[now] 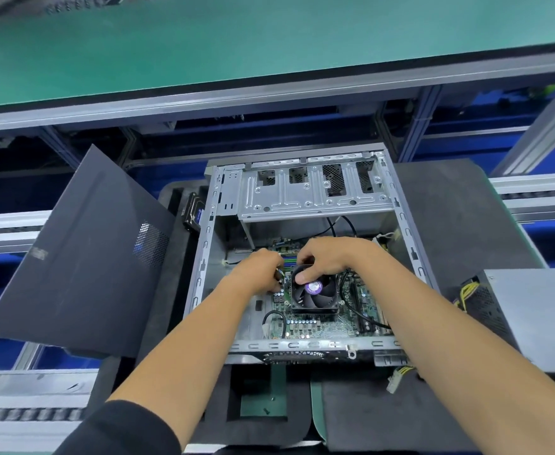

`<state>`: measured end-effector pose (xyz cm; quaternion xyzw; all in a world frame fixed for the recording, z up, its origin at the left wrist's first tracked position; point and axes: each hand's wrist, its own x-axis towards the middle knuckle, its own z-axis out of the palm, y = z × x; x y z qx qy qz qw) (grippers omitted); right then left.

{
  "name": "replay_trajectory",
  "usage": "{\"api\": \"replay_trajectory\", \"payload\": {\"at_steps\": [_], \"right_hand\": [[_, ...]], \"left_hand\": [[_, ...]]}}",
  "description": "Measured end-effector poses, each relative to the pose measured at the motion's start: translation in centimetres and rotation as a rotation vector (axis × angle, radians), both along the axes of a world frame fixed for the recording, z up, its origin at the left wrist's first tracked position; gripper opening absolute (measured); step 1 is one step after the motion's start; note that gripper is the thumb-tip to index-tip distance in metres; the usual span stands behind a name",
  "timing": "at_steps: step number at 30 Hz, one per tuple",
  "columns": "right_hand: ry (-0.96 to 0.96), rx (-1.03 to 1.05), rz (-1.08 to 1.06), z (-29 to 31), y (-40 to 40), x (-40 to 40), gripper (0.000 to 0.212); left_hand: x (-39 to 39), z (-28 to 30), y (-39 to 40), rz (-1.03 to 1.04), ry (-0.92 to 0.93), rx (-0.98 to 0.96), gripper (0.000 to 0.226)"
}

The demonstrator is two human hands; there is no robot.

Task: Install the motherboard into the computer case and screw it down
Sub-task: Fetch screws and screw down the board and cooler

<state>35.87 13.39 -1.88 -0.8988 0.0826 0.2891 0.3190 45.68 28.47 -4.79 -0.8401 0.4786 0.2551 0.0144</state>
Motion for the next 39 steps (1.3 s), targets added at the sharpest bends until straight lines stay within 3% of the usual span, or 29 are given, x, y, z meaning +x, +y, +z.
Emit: {"api": "replay_trajectory", "payload": {"at_steps": [6,10,13,23,27,30,33,39], "right_hand": [[-0.175,-0.092,-0.160,2.0,-0.4,-1.1,0.036],[-0.290,-0.142,-0.321,2.4,-1.2,-2.0,0.025],[-0.323,-0.183,-0.399,2.3,-1.6,-2.6,0.022],[-0.140,-0.372,-0.503,0.8,-2.3,-3.7,0.025],[-0.115,-0.453,-0.561,0.4,-2.2,-3.4,0.025],[-0.095,-0.495,-0.634,0.3,-2.3,-3.3,0.024],[-0.111,-0.510,-0.692,0.3,-2.2,-3.1,0.008],[-0.066,-0.462,-0.629,0.7,-2.1,-3.0,0.020]], "left_hand": [[1.2,1.0,0.8,0.210,0.108,-0.216,0.033],[1.6,1.4,0.8,0.415,0.053,-0.352,0.034],[1.5,1.2,0.6,0.443,0.040,-0.378,0.031],[1.2,-0.8,-0.5,0.253,0.197,-0.392,0.009],[1.2,-1.1,-0.8,0.237,0.209,-0.402,0.011],[1.4,-1.0,-0.9,0.283,0.193,-0.429,0.012],[1.7,-0.9,-1.1,0.373,0.159,-0.441,0.014],[1.9,-0.7,-1.3,0.422,0.163,-0.438,0.015]]}}
